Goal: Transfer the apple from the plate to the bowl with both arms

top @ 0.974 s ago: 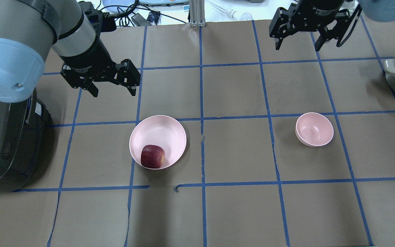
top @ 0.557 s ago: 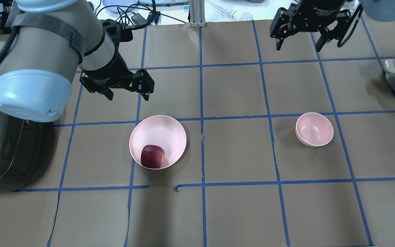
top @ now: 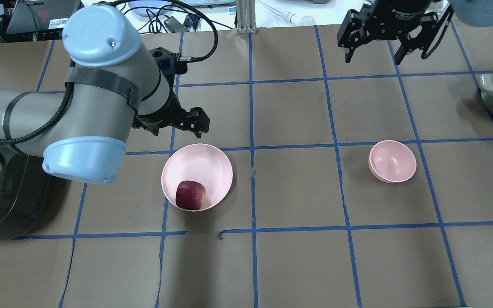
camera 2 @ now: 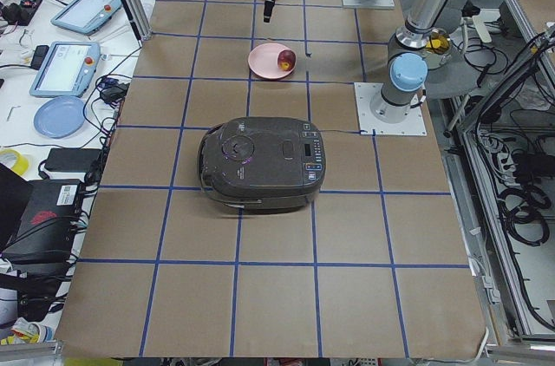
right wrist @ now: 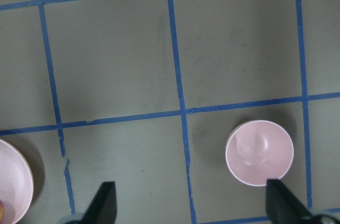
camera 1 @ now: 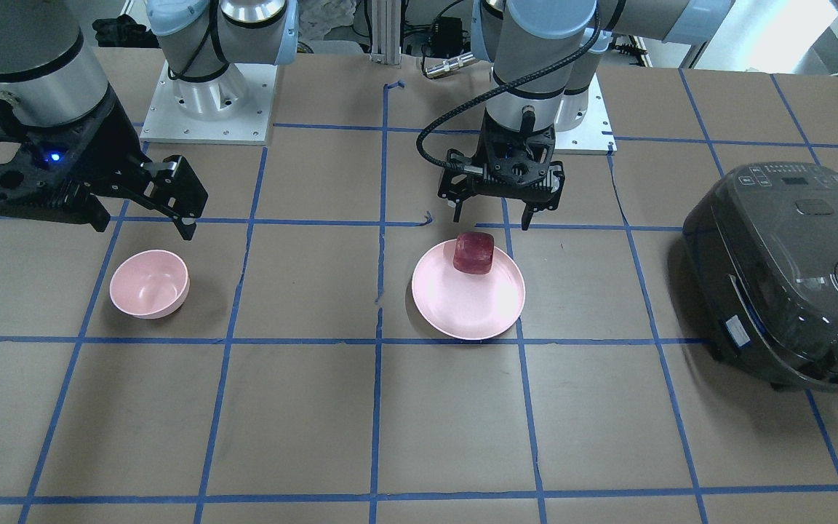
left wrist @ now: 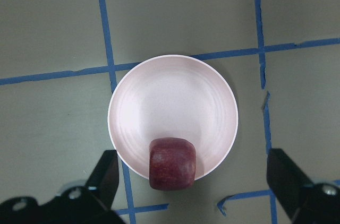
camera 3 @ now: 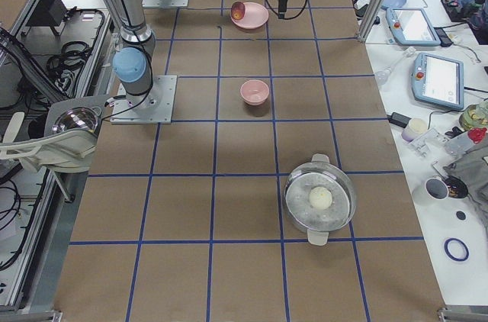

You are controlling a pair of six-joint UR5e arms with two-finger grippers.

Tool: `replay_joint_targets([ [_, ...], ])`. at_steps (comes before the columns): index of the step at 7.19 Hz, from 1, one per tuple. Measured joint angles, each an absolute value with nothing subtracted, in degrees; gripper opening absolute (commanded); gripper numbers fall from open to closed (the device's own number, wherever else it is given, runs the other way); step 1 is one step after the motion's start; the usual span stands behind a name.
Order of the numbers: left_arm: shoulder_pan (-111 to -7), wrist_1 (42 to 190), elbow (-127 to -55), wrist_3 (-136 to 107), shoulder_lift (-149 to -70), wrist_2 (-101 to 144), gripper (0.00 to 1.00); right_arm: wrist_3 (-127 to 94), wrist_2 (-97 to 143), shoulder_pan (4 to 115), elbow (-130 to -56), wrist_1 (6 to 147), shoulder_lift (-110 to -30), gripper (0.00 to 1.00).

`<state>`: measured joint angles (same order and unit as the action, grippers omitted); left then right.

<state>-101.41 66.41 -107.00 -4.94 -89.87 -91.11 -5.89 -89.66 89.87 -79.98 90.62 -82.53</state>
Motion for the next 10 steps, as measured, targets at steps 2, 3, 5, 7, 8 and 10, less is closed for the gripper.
replay_joint_targets([
  [2, -101.5, 63.1, -114.2, -4.6, -91.0, -92.0, 1.0, -5.9, -89.6, 89.9, -80.0, 90.6, -82.5, 1.0],
  [3, -101.3, 60.4, -116.9, -4.3, -91.6, -92.0, 1.0, -5.9, -89.6, 89.8, -80.0, 90.6, -82.5, 1.0],
  [5, -101.2, 56.9, -119.0, -3.9, -93.6, -92.0, 1.0, -5.9, -89.6, 89.8, -80.0, 90.5, -82.6, 1.0],
  [7, -101.2, 55.2, -119.7, -3.5, -96.6, -91.8, 1.0, -5.9, -89.6, 89.8, -80.0, 90.4, -82.6, 1.0],
  [8, -101.2, 54.9, -119.9, -3.3, -97.5, -91.8, 1.0, -5.9, -89.6, 89.8, -80.0, 90.5, -82.6, 1.0],
  [10, -101.2, 54.8, -120.5, -3.2, -98.7, -91.8, 1.0, -5.2, -89.6, 88.9, -80.1, 90.2, -82.5, 1.0],
])
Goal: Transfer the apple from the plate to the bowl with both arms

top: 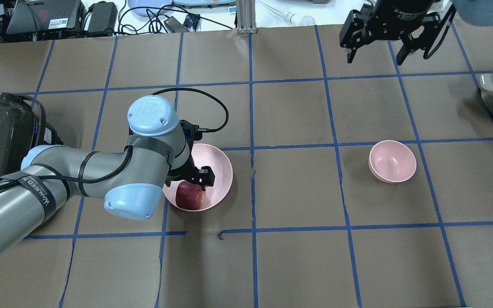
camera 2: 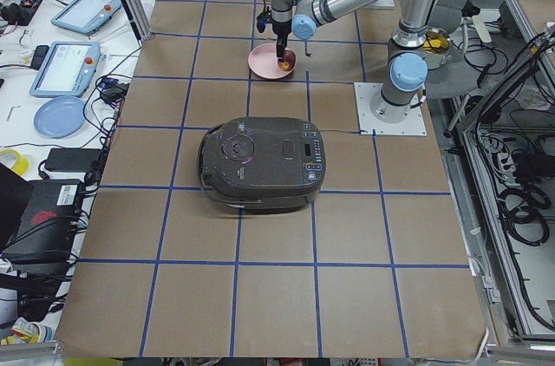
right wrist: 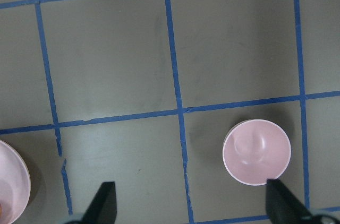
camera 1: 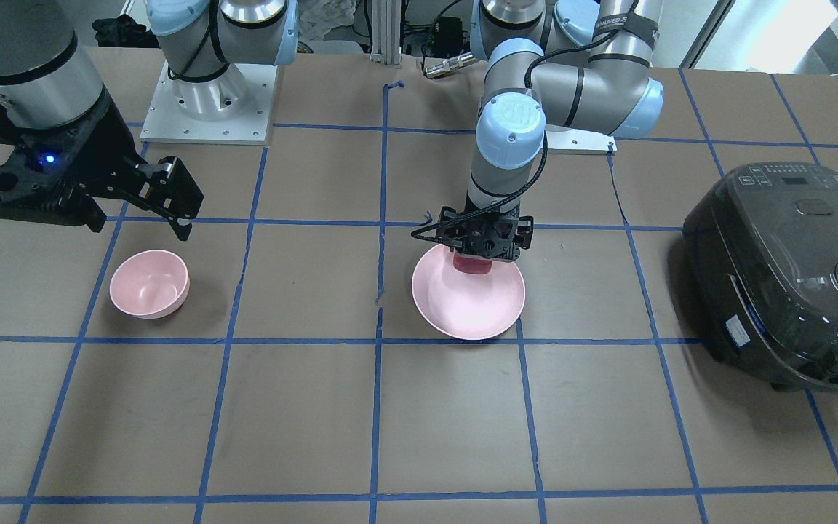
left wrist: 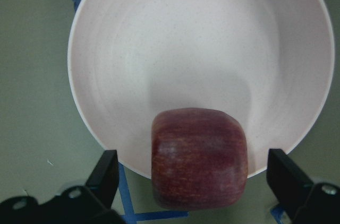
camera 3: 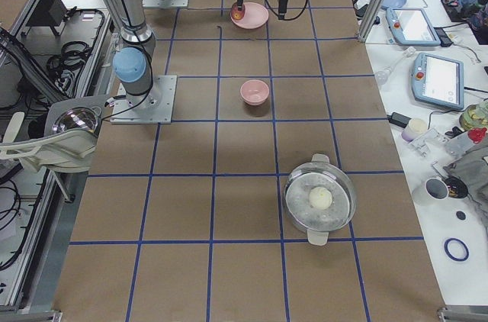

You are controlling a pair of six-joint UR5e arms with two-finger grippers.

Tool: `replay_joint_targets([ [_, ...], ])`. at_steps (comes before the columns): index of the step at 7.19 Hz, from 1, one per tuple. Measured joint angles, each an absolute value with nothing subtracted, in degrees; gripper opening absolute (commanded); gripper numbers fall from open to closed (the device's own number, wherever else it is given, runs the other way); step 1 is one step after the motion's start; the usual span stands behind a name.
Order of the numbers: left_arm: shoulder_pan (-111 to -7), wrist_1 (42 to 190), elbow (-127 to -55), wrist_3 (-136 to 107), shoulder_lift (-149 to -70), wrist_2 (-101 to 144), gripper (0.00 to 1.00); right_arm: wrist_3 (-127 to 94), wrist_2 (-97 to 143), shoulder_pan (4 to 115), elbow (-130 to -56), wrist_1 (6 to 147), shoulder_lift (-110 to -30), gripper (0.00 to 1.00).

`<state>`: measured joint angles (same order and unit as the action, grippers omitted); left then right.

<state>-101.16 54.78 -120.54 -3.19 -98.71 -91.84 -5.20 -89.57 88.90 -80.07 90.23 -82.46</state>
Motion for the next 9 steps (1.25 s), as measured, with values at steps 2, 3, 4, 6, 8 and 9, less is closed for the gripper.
replay_joint_targets([
  [2, -101.2, 54.7, -120.8, -3.2, -100.1, -91.9, 1.0, -2.4, -88.9, 84.5, -81.1, 90.3, -82.2, 1.0],
  [3, -101.2, 54.0, -120.9, -3.1, -100.4, -91.9, 1.0, 3.9, -88.6, 79.9, -83.1, 90.8, -82.1, 1.0],
  [4, -101.2, 51.8, -120.9, -3.1, -100.7, -91.9, 0.68, 11.3, -88.4, 75.7, -86.7, 93.5, -82.0, 1.0],
  [6, -101.3, 47.5, -122.0, -1.6, -101.0, -92.3, 0.55, 19.2, -88.3, 71.7, -98.1, 106.8, -81.6, 1.0],
  [8, -101.2, 46.7, -123.8, 0.8, -101.0, -92.4, 0.56, 20.7, -88.3, 70.9, -109.6, 120.8, -80.6, 0.79],
  [9, -101.2, 46.6, -123.9, 1.2, -101.1, -92.2, 0.56, 20.8, -88.3, 70.6, -113.5, 126.2, -79.6, 0.65],
])
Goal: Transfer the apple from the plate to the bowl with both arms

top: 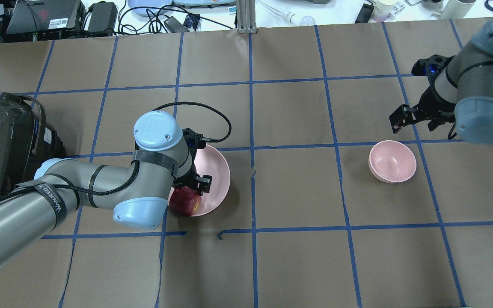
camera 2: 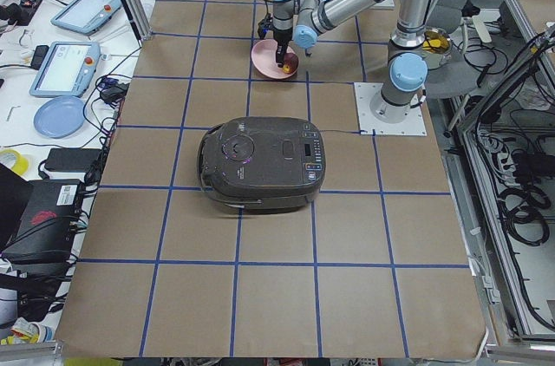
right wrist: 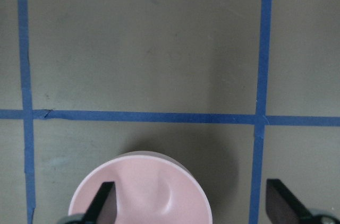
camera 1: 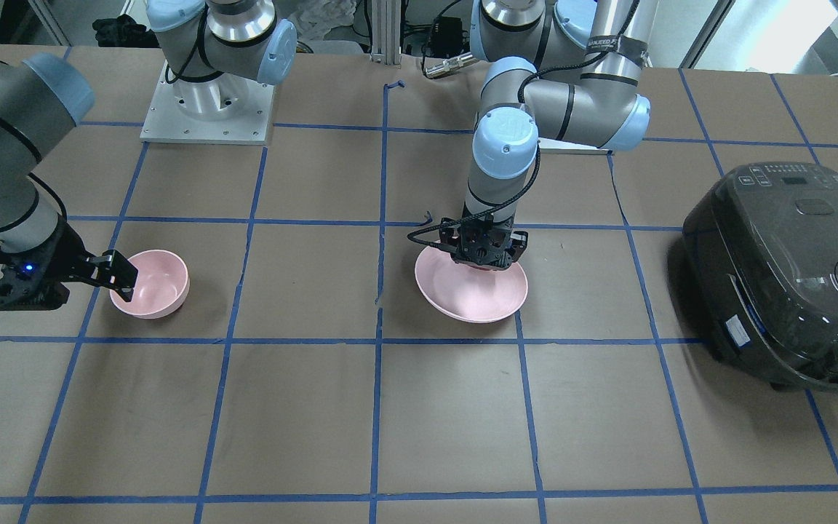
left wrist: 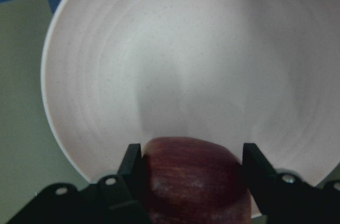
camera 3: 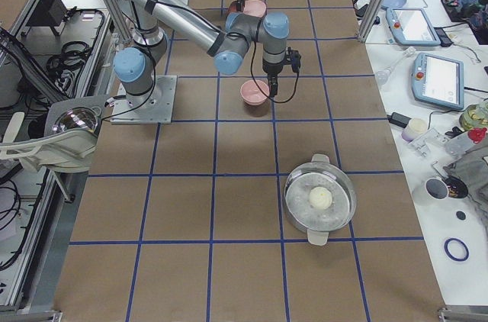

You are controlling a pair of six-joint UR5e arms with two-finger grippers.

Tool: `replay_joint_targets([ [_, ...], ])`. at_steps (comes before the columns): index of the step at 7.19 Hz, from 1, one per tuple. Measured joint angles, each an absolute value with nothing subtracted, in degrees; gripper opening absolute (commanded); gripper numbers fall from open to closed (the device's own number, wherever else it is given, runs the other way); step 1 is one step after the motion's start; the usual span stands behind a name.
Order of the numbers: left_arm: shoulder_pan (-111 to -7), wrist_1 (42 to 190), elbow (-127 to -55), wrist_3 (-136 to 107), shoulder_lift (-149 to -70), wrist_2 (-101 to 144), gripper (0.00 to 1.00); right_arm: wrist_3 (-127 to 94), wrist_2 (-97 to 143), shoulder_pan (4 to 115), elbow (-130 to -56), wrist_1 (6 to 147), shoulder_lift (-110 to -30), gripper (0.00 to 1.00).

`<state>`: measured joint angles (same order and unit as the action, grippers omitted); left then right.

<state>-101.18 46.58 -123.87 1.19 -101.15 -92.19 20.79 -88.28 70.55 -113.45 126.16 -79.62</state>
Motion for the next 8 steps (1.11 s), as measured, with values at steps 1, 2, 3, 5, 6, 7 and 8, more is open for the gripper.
replay_joint_targets([
  [1, -101.2, 46.5, -123.7, 1.3, -101.3, -92.0, 0.47, 20.6, -88.3, 70.0, -115.6, 128.6, -79.0, 0.43],
  [2, -101.2, 46.3, -123.4, 1.3, -101.3, -91.9, 0.19, 20.1, -88.4, 69.2, -116.7, 129.1, -78.7, 0.3],
  [3, -101.2, 46.2, -123.1, 1.2, -101.2, -91.9, 0.0, 19.5, -88.4, 67.8, -118.3, 129.1, -78.7, 0.17],
  [5, -101.5, 46.6, -122.0, 0.9, -100.4, -91.3, 0.0, 18.7, -88.3, 65.3, -121.5, 129.8, -78.9, 0.0],
  [6, -101.7, 46.9, -121.4, 0.9, -99.9, -90.4, 0.0, 18.4, -88.2, 64.9, -122.1, 129.9, -78.9, 0.0],
  [7, -101.8, 47.1, -120.5, 0.7, -99.7, -89.5, 0.0, 18.0, -87.9, 64.8, -122.1, 129.9, -78.9, 0.0],
  [8, -102.0, 47.7, -118.9, 0.2, -99.6, -88.7, 0.0, 17.1, -86.9, 64.9, -121.5, 129.8, -78.9, 0.0],
])
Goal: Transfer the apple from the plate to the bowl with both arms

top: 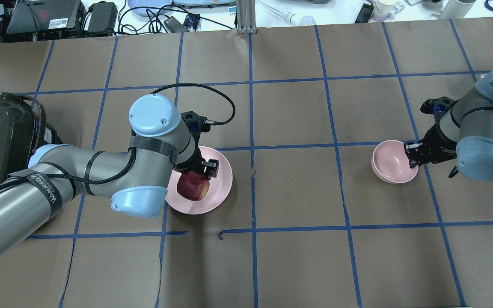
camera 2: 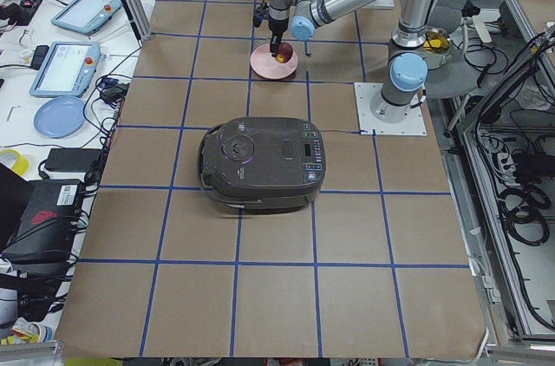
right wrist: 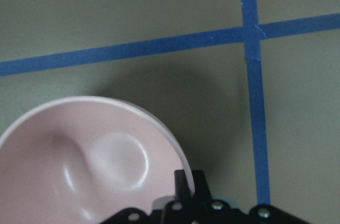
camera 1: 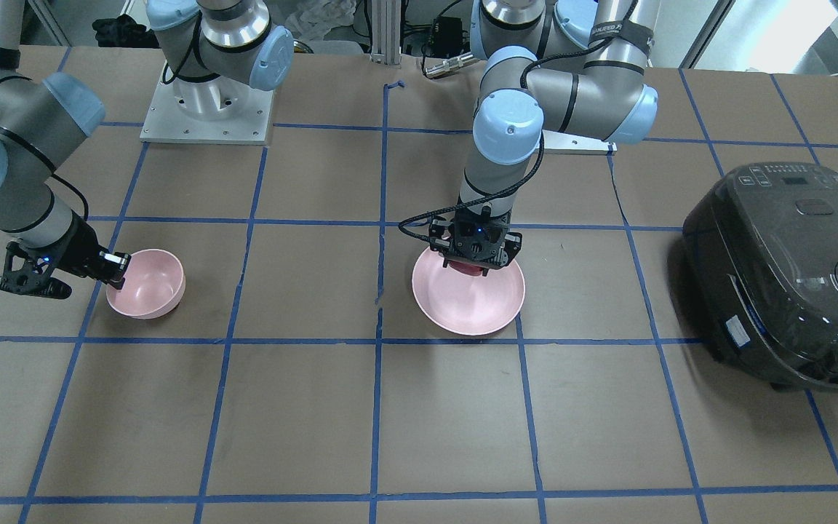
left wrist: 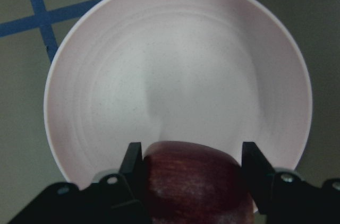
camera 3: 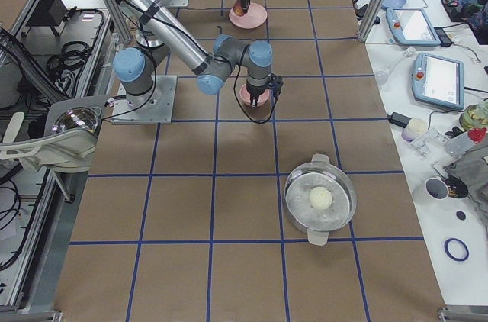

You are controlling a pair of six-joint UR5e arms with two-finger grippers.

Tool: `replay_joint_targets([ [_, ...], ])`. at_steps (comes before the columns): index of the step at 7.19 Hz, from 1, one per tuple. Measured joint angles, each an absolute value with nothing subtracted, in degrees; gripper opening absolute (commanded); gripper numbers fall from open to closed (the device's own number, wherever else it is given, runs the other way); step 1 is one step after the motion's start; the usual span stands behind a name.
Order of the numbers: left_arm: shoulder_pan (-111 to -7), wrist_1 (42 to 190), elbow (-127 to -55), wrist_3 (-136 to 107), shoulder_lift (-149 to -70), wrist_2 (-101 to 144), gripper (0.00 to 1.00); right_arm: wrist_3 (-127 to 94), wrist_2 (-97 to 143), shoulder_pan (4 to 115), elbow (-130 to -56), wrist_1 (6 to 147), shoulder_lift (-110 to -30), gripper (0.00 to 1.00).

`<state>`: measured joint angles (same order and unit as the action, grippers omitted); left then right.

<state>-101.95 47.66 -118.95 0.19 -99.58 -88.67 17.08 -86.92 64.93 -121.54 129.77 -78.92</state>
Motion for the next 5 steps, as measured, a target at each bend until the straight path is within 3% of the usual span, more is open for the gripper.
replay_joint_targets([
  [5, -102.2, 67.1, -103.0, -2.7, -100.7, -87.7, 0.0, 3.7, -79.3, 76.4, -114.8, 122.6, -79.6, 0.0],
])
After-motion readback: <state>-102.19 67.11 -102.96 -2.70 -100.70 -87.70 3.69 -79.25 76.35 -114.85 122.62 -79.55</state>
